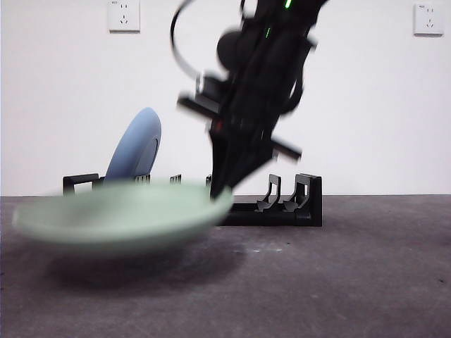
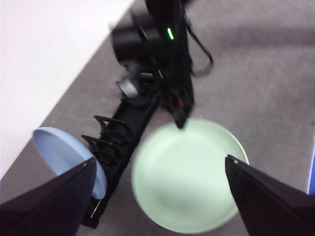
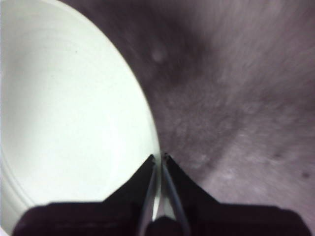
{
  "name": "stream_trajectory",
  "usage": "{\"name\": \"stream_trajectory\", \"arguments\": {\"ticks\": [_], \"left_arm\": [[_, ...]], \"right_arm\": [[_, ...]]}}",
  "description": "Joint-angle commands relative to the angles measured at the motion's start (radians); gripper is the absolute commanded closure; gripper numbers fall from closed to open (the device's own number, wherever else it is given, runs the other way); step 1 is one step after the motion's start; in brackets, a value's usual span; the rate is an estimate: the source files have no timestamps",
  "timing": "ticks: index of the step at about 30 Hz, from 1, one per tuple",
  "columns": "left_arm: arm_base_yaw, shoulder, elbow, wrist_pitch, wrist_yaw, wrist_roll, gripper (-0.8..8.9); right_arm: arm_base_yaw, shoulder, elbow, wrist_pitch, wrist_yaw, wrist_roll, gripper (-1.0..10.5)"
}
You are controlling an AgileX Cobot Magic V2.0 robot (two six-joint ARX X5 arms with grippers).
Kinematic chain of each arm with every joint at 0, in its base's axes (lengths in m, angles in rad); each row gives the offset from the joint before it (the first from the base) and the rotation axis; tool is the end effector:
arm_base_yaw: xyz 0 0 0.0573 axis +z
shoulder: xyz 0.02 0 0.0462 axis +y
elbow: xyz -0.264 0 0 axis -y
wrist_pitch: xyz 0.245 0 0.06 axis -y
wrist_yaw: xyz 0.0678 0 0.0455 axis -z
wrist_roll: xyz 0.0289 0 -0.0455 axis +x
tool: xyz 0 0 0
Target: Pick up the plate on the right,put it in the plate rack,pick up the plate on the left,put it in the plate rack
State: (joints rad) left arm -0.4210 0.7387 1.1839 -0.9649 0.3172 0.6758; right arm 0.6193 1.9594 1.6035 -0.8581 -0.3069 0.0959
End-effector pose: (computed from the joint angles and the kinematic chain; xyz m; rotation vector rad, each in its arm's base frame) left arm 0.0901 -0.0502 0.3936 0.6568 0.2668 -0.8733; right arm 0.3238 0.2416 0.2293 -0.1172 1.2740 0.7452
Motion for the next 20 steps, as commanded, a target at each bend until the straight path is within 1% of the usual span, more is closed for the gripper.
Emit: {"name": "stream_trajectory", "arguments": {"ticks": [1,6,11,13,15,17,20], "left_arm": [[-0.09,0.037,0.003,0.002,-0.056,0.05,3.69],[-0.267,0.109,0.003,0.001,-0.166,0.114,3.69],[-0.454,0.202,0.003,0.002,-0.337,0.188,3.69],[-0.519,0.243,0.003,0.009,-0.404,0.206,3.69],[-0.565,0.274,0.003,0.011,-0.449,0.227,3.69],[-0.609,0.31,0.003,0.017,-0.489,0.245,3.69],[-0.65,0.354,0.003,0.029,-0.533,0.264,3.69]], "right_arm": [[-0.021,-0.094,-0.002,-0.024,-0.008,-0.01,9.6],[-0.072,-0.216,-0.002,-0.104,-0.008,-0.024,9.6],[-0.137,-0.302,-0.002,-0.22,-0.009,-0.053,9.6],[-0.162,-0.318,-0.002,-0.265,-0.012,-0.069,9.6],[-0.183,-0.328,-0.002,-0.299,-0.02,-0.078,9.6],[-0.201,-0.334,-0.002,-0.334,-0.058,-0.081,9.6],[-0.216,-0.336,-0.002,-0.371,-0.175,-0.086,9.6]]}}
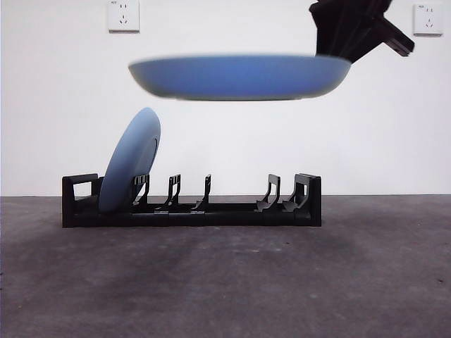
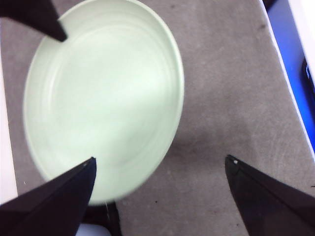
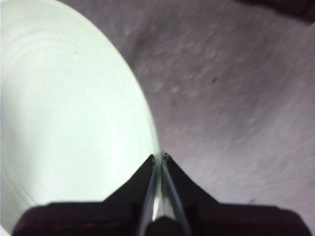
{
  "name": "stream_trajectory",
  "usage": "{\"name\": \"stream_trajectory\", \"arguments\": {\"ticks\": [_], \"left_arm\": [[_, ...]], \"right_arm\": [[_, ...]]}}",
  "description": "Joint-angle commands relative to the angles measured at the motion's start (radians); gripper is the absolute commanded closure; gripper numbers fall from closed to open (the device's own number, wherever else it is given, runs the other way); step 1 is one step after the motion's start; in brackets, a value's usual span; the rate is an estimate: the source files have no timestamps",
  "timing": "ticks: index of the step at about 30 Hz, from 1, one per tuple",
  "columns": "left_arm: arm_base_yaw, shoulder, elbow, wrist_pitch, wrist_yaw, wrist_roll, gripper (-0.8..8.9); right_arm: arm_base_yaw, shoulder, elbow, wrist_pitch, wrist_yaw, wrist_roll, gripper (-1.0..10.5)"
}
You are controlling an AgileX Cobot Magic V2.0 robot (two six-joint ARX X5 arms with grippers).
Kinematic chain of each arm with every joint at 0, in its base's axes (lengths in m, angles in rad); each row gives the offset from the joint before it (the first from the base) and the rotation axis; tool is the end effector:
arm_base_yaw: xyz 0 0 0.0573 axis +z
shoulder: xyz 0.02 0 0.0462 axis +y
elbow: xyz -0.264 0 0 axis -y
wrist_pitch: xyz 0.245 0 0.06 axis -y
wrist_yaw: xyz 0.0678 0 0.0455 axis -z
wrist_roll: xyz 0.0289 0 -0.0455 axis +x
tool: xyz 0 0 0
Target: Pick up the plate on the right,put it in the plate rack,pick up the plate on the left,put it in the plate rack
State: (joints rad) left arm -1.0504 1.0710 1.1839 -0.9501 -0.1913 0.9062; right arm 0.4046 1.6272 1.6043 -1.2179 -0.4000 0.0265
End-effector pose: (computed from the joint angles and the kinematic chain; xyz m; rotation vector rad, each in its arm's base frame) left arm 0.1015 -0.1661 0.3510 1.3126 0.2977 -1.1090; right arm 0.2822 0.1331 0.3321 0.0188 1.2802 0.6796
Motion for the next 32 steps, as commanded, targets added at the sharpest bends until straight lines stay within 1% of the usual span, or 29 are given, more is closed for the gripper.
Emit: {"name": "stream_trajectory", "arguments": {"ticks": [1,2,8,13,14,17,20,21,24,26,29,32], "left_arm": [[-0.028,0.033,0.003,0.02,-0.032,0.034,3.69],[-0.034,0.046,0.003,0.027,-0.045,0.034,3.69],[-0.035,0.075,0.003,0.033,-0.046,0.041,3.7],[-0.035,0.075,0.003,0.036,-0.057,0.041,3.88],[-0.035,0.075,0.003,0.035,-0.071,0.041,4.49],[-0.035,0.076,0.003,0.034,-0.071,0.041,6.53],[-0.035,0.076,0.003,0.028,-0.071,0.04,7.36],[-0.035,0.076,0.003,0.025,-0.071,0.04,7.57],[-0.035,0.076,0.003,0.023,-0.068,0.036,7.71],[-0.035,0.076,0.003,0.023,-0.056,0.032,8.26],[-0.035,0.076,0.003,0.022,-0.016,0.014,8.22],[-0.035,0.076,0.003,0.022,-0.012,0.014,8.22]], "right_arm": [[-0.001,-0.005,-0.003,-0.018,-0.103,-0.023,9.6],[0.0,-0.006,-0.003,-0.021,-0.114,-0.024,9.6],[0.035,-0.009,-0.003,-0.04,-0.121,-0.031,9.6],[0.035,-0.009,-0.003,-0.039,-0.136,-0.03,9.6],[0.035,-0.009,-0.003,-0.039,-0.137,-0.03,9.6],[0.035,-0.009,-0.003,-0.041,-0.153,-0.03,9.6],[0.034,-0.009,-0.003,-0.036,-0.161,-0.031,9.6],[0.034,-0.009,-0.003,-0.035,-0.161,-0.031,9.6],[0.034,-0.009,-0.003,-0.026,-0.161,-0.03,9.6],[0.034,-0.009,-0.003,-0.024,-0.16,-0.03,9.6],[0.033,-0.009,-0.003,-0.024,-0.141,-0.03,9.6],[0.033,-0.009,-0.003,-0.022,-0.131,-0.03,9.6]]}}
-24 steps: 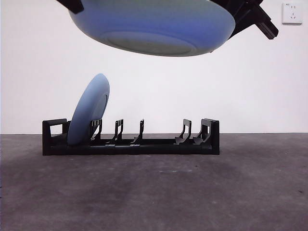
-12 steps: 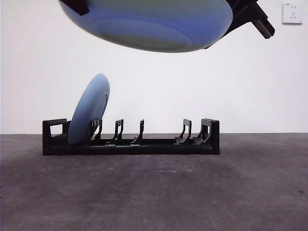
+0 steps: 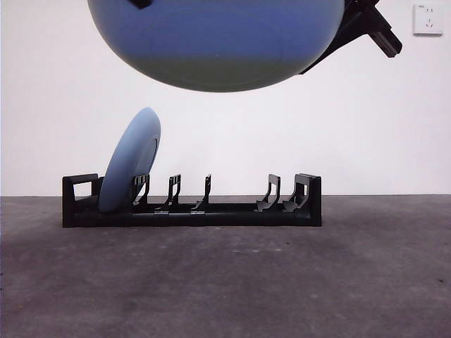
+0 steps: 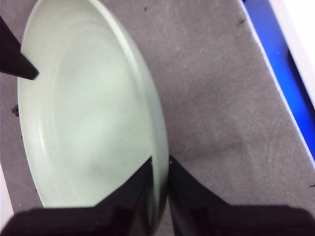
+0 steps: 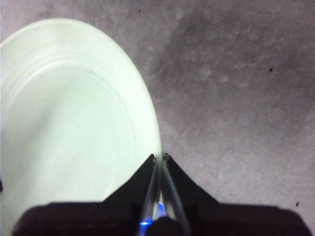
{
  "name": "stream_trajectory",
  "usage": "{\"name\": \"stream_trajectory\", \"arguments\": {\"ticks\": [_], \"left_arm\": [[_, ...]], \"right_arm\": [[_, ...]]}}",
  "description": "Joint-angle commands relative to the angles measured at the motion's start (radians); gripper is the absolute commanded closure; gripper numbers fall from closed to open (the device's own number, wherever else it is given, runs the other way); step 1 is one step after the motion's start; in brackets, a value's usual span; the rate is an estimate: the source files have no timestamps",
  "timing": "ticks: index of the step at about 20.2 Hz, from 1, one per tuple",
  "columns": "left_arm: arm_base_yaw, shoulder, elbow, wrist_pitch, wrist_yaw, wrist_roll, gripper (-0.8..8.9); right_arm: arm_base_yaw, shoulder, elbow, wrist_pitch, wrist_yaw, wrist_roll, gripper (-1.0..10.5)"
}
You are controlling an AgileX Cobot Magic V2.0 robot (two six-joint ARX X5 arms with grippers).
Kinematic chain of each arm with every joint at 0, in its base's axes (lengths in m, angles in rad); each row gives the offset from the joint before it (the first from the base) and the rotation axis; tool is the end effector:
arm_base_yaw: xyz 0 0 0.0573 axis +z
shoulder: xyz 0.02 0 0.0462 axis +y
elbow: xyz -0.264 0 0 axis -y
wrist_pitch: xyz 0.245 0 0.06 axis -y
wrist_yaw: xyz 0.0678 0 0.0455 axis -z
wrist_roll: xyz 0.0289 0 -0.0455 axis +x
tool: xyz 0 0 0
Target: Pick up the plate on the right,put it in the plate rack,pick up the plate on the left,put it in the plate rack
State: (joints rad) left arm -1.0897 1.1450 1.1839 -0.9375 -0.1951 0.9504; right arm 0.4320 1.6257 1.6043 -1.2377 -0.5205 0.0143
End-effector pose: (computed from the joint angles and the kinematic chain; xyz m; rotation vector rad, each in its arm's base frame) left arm 0.1037 -0.1865 0.3382 1.3960 0.3032 -1.1705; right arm 0.2748 0.1425 0.3334 0.0690 1.3069 0.8104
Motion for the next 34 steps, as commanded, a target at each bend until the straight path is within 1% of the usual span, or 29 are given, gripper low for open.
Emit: {"name": "stream_trajectory", "arguments": {"ticks": [1,5,7,8,10,12,13,17,21,22,23,24,25,27,28,29,32,34], "left_arm": [[0.004,0.002,0.003,0.01,-0.008,-0.03,8.22],[0.004,0.002,0.003,0.01,-0.008,-0.031,8.22],[0.004,0.002,0.003,0.01,-0.007,-0.038,8.22],[0.004,0.002,0.003,0.01,-0.007,-0.042,8.22],[0.004,0.002,0.003,0.01,-0.003,-0.058,8.22],[0.006,0.002,0.003,0.011,0.023,-0.069,8.22],[0.008,0.002,0.003,0.013,0.045,-0.082,8.22],[0.032,0.002,0.003,0.047,0.108,-0.144,8.22],[0.084,0.003,0.003,0.155,0.183,-0.237,8.22],[0.115,0.003,0.003,0.214,0.207,-0.281,8.22],[0.148,0.003,0.003,0.27,0.235,-0.324,8.22],[0.195,0.009,0.003,0.343,0.273,-0.384,8.22],[0.243,0.017,0.003,0.41,0.303,-0.452,8.22],[0.32,0.044,0.003,0.505,0.336,-0.555,8.22],[0.348,0.062,0.003,0.538,0.353,-0.578,8.22],[0.377,0.087,0.003,0.573,0.365,-0.604,8.22],[0.432,0.171,0.003,0.681,0.363,-0.691,8.21],[0.46,0.232,0.003,0.781,0.364,-0.747,8.22]], "right_arm": [[0.005,-0.007,-0.003,0.003,-0.01,-0.018,9.6],[0.005,-0.008,-0.003,0.017,-0.011,-0.018,9.5],[0.005,-0.008,-0.003,0.037,-0.01,-0.018,9.0],[0.005,-0.009,0.0,0.046,-0.01,-0.016,8.5],[-0.003,-0.014,0.018,0.064,0.002,-0.011,6.8],[-0.016,-0.019,0.057,0.066,0.029,-0.006,5.7],[-0.021,-0.021,0.083,0.066,0.047,-0.006,5.6],[-0.034,-0.043,0.206,0.06,0.124,-0.006,5.6],[-0.042,-0.093,0.337,0.061,0.26,0.01,5.7],[-0.041,-0.119,0.37,0.059,0.307,0.009,5.7],[-0.041,-0.148,0.383,0.06,0.333,0.009,5.7],[-0.04,-0.183,0.383,0.059,0.338,0.008,5.7],[-0.04,-0.215,0.382,0.043,0.338,0.001,5.7],[-0.039,-0.26,0.378,-0.008,0.338,-0.023,5.7],[-0.039,-0.276,0.376,-0.038,0.332,-0.03,5.7],[-0.039,-0.291,0.373,-0.076,0.305,-0.047,5.7],[-0.039,-0.319,0.357,-0.136,0.221,-0.051,5.7],[-0.032,-0.34,0.343,-0.141,0.21,-0.052,5.7]]}}
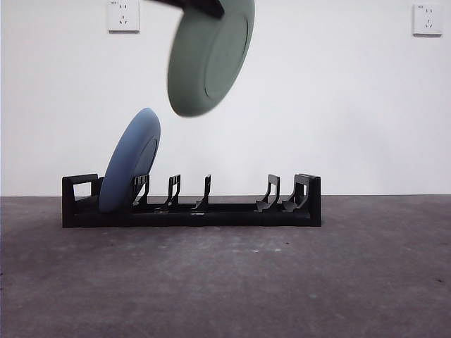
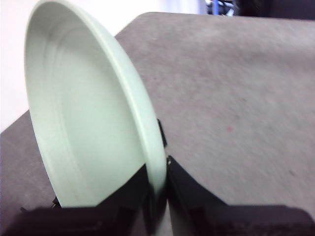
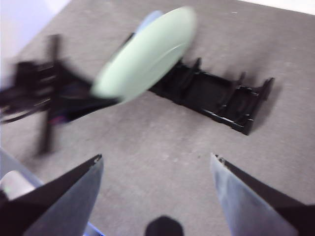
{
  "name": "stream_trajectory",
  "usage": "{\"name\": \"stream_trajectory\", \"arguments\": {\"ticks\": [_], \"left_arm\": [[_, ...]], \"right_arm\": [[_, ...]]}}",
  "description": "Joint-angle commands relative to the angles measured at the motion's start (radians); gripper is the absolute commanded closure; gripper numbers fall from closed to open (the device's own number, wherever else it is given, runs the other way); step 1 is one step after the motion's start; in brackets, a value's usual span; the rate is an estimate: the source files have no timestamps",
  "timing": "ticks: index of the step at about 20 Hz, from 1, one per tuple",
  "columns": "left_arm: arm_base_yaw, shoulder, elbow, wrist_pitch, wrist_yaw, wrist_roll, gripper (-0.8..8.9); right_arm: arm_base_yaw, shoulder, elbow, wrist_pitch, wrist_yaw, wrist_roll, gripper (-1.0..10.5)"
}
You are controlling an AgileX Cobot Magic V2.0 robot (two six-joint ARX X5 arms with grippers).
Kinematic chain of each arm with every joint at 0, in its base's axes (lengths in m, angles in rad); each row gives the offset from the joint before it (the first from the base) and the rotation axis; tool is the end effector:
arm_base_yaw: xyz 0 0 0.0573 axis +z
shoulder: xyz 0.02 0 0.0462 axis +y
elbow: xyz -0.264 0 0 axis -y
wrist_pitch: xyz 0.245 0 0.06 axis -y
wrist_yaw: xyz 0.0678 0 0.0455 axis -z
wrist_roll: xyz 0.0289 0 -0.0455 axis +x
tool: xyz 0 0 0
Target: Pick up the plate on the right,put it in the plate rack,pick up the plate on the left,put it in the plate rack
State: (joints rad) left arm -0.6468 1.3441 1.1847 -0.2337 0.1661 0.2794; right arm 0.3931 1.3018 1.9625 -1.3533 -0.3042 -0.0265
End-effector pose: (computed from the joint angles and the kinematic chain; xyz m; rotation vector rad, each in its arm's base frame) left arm 0.2374 -0.1852 0.3442 0.3567 0.2784 -0.8536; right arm 0.1628 0.0769 0.4948 -0.0558 0.6968 0.6781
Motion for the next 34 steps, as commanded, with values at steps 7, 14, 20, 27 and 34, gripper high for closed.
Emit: {"name": "stream_trajectory", "arguments": {"ticks": [7,14,20,27,34], "left_arm": [[0.092,0.216,0.002,0.342,0.002,-0.261,8.22],[0.113,0.336,0.002,0.416,-0.068,-0.306,8.22],[0.128,0.399,0.002,0.442,-0.088,-0.306,8.22],[0.138,0.459,0.002,0.436,-0.092,-0.305,8.22],[0.141,0.461,0.002,0.412,-0.166,-0.301,8.22]], "right_arm": [[0.107,-0.109,-0.206,-0.016,-0.006,0.002,5.7],[0.125,-0.206,-0.517,0.11,-0.003,0.05,5.7],[0.125,-0.233,-0.71,0.189,-0.005,0.064,5.7],[0.125,-0.233,-0.765,0.236,-0.01,0.076,5.7],[0.125,-0.233,-0.765,0.251,-0.01,0.076,5.7]]}}
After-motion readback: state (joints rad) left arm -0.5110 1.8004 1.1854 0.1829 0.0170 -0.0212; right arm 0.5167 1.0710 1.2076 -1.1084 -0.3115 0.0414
